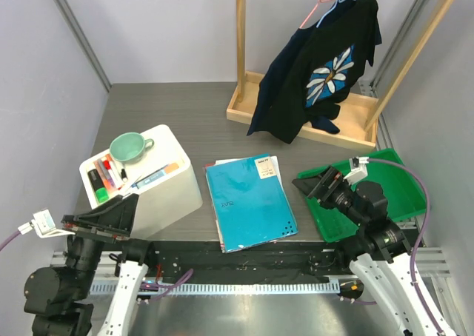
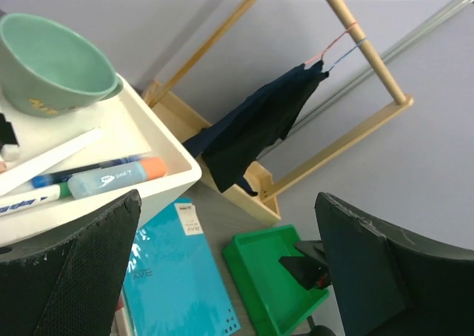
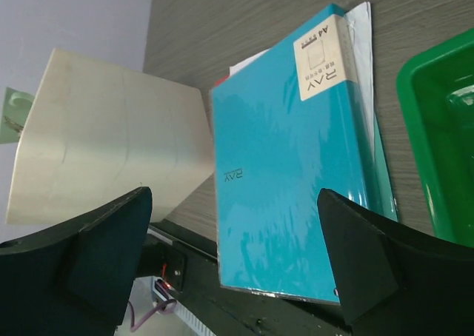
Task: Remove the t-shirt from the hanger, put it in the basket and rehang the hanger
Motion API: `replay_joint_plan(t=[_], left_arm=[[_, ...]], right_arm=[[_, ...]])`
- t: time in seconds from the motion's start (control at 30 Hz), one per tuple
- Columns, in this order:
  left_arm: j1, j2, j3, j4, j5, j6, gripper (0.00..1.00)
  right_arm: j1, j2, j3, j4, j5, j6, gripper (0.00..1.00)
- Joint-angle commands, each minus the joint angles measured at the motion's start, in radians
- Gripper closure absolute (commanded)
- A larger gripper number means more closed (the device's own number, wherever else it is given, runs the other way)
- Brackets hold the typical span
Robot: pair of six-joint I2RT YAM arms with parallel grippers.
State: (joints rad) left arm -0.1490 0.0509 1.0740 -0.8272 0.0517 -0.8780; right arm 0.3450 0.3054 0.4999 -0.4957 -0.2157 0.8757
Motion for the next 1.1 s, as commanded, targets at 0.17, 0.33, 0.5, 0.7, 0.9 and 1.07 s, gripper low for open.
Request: replay_joint_plan(t=[0.17,0.33,0.5,0.7,0.9,1.07], left_arm=[[0.003,0.064,0.032,-0.132,0.125,0.085,0.00],[0.003,0.069,-0.005,-0.167,0.155,0.086,0.00],[0.003,0.098,-0.006,-0.193,0.198,0.096,0.00],[0.003,0.107,0.010,-0.225,0.220,0.114,0.00],[0.003,0.116,0.029,-0.260,0.252,0.128,0.00],[0.005,0.129,0.058,-0.273,0.269,0.134,0.00]], right_arm=[[0.003,0.035,0.074,-0.023,0.056,-0.130,0.01],[0.003,0.197,0.253,-0.036,0.157,-0.230,0.01],[0.005,0.507,0.570,-0.095,0.307,-0.343,0.01],[0.003,0.828,0.981,-0.127,0.427,-0.414,0.01],[0.002,1.058,1.299,-0.096,0.518,-0.422,0.01],[0.002,1.282,1.511,-0.089,0.593,-0.423,0.07]])
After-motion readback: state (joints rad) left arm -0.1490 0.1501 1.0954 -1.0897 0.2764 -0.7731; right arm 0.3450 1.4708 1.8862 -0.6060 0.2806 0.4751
